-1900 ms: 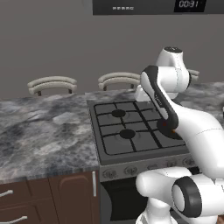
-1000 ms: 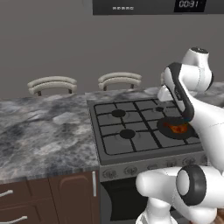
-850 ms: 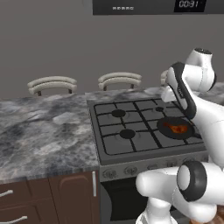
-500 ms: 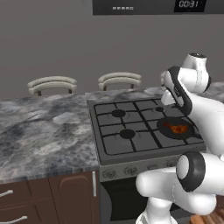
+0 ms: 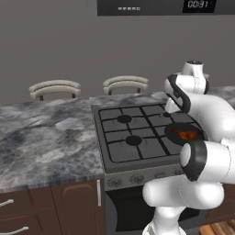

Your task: Place the chicken drumstick on the plate and place the onion on the same plate.

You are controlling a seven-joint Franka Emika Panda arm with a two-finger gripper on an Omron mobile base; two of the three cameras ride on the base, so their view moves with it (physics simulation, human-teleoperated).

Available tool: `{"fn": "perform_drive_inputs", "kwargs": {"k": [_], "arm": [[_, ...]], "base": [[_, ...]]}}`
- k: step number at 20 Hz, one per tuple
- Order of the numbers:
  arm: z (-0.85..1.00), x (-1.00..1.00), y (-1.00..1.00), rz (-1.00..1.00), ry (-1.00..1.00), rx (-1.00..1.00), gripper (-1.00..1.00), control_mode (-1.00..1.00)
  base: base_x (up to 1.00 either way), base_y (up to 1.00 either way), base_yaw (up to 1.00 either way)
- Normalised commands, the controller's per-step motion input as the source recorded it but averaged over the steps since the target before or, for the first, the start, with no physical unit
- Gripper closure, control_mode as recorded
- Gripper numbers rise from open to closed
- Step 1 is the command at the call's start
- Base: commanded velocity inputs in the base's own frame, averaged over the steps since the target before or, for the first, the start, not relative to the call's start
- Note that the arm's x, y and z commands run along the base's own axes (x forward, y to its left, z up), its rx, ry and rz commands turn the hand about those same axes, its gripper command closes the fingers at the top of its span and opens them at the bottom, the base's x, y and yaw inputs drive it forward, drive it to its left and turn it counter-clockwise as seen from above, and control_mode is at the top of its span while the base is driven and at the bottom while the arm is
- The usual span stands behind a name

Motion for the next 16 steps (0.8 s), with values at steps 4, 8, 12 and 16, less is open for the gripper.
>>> {"fn": "perform_drive_inputs", "kwargs": {"k": [4,8,12,16], "arm": [[-0.27,0.18,-0.34,0.07,0.00,0.00,-1.00,-1.00],[-0.29,0.13,-0.34,0.04,0.00,0.00,-1.00,-1.00],[-0.37,0.25,-0.20,0.01,0.00,0.00,-1.00,-1.00],[-0.41,0.19,-0.20,0.02,0.00,0.00,-1.00,-1.00]], "base": [[0.00,0.00,0.00],[0.00,0.00,0.00],[0.00,0.00,0.00],[0.00,0.00,0.00]]}}
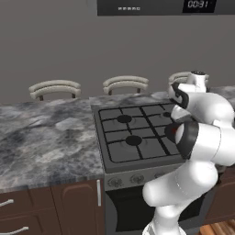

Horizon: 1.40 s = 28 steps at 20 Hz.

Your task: Place the chicken drumstick on the plate and place the onion on the same plate.

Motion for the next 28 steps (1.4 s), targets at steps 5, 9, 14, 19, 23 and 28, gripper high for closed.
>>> {"fn": "perform_drive_inputs", "kwargs": {"k": [5,9,14,19,23,28], "arm": [[-0.41,0.15,-0.24,0.02,0.00,0.00,-1.00,-1.00],[-0.37,0.12,-0.23,0.02,0.00,0.00,-1.00,-1.00],[-0.39,0.06,-0.27,0.04,0.00,0.00,-1.00,-1.00],[-0.23,-0.01,-0.05,0.05,0.00,-0.01,-1.00,-1.00],[-0.07,-0.21,0.00,0.11,0.00,-0.03,-1.00,-1.00],[-0.02,-0.23,0.00,0.12,0.00,-0.04,-1.00,-1.00]], "base": [[0.00,0.00,0.00],[0.00,0.00,0.00],[0.00,0.00,0.00],[0.00,0.00,0.00],[0.00,0.00,0.00],[0.00,0.00,0.00]]}}
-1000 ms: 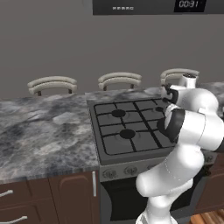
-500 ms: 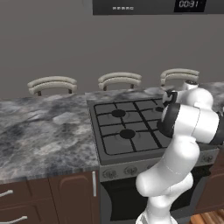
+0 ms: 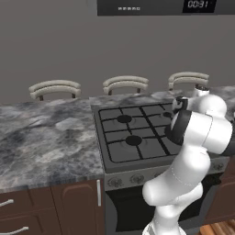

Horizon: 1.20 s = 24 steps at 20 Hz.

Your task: Place the chicken drumstick on the plate and place the onion on the same plate.

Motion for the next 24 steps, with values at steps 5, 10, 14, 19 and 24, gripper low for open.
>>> {"fn": "perform_drive_inputs", "kwargs": {"k": [5,10,14,19,24], "arm": [[-0.06,-0.23,0.03,0.09,0.00,-0.07,-1.00,-1.00],[-0.02,0.00,0.14,0.02,0.00,-0.05,-1.00,-1.00],[-0.02,0.08,0.14,0.02,0.00,-0.03,-1.00,-1.00],[-0.08,0.16,0.09,0.06,0.00,0.00,-1.00,-1.00],[-0.20,0.27,0.01,0.08,0.00,0.00,-1.00,-1.00]], "base": [[0.00,0.00,0.00],[0.00,0.00,0.00],[0.00,0.00,0.00],[0.00,0.00,0.00],[0.00,0.00,0.00]]}}
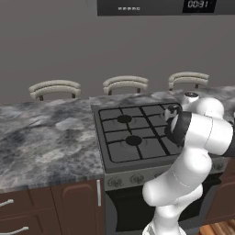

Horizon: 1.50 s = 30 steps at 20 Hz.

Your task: Place the chicken drumstick on the plate and place the onion on the same plate.

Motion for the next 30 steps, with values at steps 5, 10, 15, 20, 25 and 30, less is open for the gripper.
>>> {"fn": "perform_drive_inputs", "kwargs": {"k": [5,10,15,20,25,30], "arm": [[-0.20,0.31,0.00,0.08,0.00,0.00,-1.00,-1.00],[-0.12,0.07,0.00,0.04,0.00,0.00,-1.00,-1.00],[-0.05,0.00,-0.07,0.00,0.00,0.00,-1.00,-1.00],[0.00,-0.12,-0.02,0.00,0.00,0.00,-1.00,-1.00],[-0.01,-0.19,0.00,0.00,0.08,0.00,-1.00,-1.00],[-0.10,-0.09,0.00,0.00,0.12,0.00,-1.00,-1.00]], "base": [[0.00,0.00,0.00],[0.00,0.00,0.00],[0.00,0.00,0.00],[0.00,0.00,0.00],[0.00,0.00,0.00],[0.00,0.00,0.00]]}}
